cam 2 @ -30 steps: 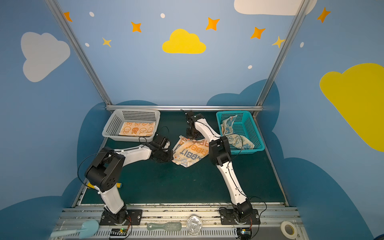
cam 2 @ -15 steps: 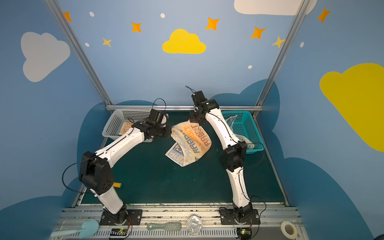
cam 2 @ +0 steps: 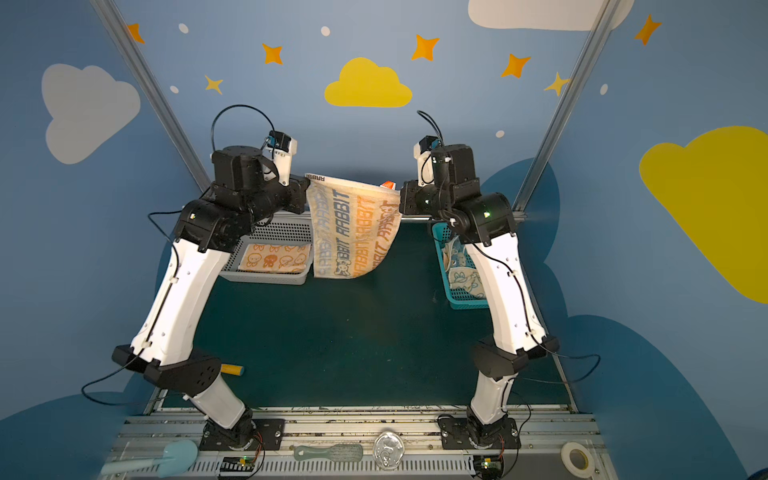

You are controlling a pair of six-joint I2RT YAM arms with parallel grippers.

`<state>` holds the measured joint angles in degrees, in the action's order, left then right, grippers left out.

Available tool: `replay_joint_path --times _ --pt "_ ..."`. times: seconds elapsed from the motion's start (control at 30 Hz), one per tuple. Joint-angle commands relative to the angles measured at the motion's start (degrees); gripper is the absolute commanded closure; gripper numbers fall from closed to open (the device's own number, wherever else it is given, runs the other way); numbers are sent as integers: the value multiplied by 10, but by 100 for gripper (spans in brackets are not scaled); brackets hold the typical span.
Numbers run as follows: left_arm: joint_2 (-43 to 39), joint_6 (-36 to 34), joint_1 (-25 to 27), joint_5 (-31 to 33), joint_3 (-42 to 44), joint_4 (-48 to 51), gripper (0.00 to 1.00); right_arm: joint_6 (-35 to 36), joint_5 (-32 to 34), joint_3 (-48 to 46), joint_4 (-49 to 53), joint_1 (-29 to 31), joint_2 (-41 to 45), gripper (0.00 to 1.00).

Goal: Fold and stack the towels
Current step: 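Lift the RABBIT towel high with both grippers, spreading it between them, then lower the spread towel flat onto the table center with both grippers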

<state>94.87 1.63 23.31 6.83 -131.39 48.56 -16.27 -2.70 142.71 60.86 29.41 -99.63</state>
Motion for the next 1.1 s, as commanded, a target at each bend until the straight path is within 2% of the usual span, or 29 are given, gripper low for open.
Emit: replay_joint_path --times 0.0,0.2,0.3,0.4,0.6,0.8,1.07 --pt "-70 -31 3 40 3 24 97 23 7 -60 -12 -2 92 100" --pt "-172 -29 69 56 65 26 97 33 -13 -158 -40 5 217 100" --pt "-190 -11 95 57 61 43 97 35 -6 -181 -44 5 254 100" --pt "-181 4 99 54 40 53 97 34 7 -171 -37 4 256 100" --pt "-93 -28 77 75 7 41 97 19 64 -112 14 -21 172 100" --pt "22 -18 3 -1 38 8 97 -12 27 -164 1 -75 70 100" --pt "194 -8 -38 -29 46 -51 97 -22 -25 -183 -56 -115 -92 100"
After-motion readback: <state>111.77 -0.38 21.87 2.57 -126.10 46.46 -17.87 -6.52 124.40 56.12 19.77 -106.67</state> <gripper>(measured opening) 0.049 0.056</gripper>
